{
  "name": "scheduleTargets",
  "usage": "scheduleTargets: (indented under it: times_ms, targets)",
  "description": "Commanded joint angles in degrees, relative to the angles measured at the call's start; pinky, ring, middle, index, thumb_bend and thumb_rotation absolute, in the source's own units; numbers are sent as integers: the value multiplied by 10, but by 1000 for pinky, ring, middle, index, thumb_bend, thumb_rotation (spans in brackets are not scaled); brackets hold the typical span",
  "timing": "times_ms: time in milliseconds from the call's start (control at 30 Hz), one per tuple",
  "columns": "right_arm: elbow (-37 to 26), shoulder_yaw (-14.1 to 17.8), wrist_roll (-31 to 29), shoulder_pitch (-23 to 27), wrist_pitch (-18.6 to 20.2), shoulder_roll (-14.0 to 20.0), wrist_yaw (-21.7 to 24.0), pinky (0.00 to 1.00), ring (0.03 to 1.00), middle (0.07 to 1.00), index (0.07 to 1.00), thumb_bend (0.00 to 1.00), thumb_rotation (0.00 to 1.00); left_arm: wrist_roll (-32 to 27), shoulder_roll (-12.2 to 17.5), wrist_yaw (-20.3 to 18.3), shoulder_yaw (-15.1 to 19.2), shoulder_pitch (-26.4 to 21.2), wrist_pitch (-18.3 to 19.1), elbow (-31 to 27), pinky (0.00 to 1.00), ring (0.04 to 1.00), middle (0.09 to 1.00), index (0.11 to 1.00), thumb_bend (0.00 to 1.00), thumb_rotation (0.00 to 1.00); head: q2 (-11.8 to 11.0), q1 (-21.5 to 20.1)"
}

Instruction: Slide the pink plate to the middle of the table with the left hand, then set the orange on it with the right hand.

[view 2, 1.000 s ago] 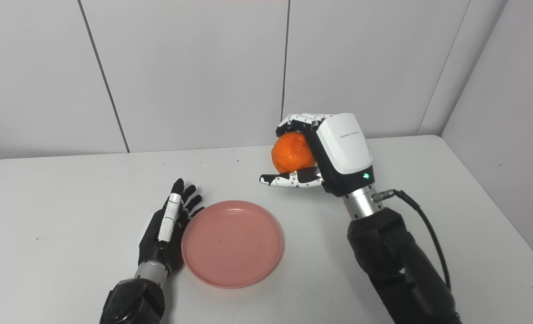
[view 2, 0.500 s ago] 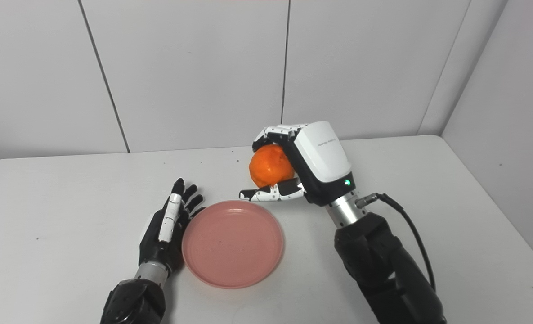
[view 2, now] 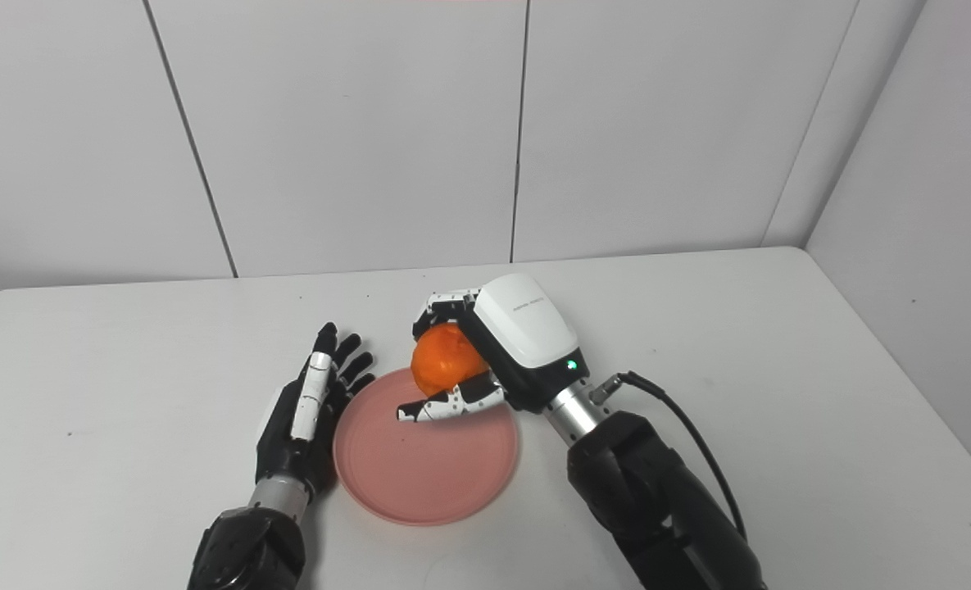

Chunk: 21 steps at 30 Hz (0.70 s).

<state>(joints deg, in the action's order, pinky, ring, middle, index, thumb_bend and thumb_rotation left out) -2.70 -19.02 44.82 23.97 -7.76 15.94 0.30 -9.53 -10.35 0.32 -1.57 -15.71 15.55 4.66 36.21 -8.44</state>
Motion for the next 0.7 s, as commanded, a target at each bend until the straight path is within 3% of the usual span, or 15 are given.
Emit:
scheduleTargets:
  times_ms: [0,67,233,667]
  targets:
    - [-2,-2,-5,28,-22,-3,1,280,350,451,488,687,478,3,-9,3,-3,-4,4,0,923,919,970,1000,777,787,1,0]
    - [8,-8,0,32,-18,-5,11,288,358,460,498,688,439,2,-10,1,-3,-3,2,-2,927,914,976,1000,771,789,3,1]
    - [29,-22,3,44,-20,-8,25,298,370,468,513,675,495,-2,-10,2,-1,-3,2,-2,903,908,963,1000,764,782,5,2]
    - [77,-61,11,70,-48,-13,33,261,357,455,499,678,472,5,-9,15,6,-11,-6,15,778,916,948,1000,751,783,-4,3]
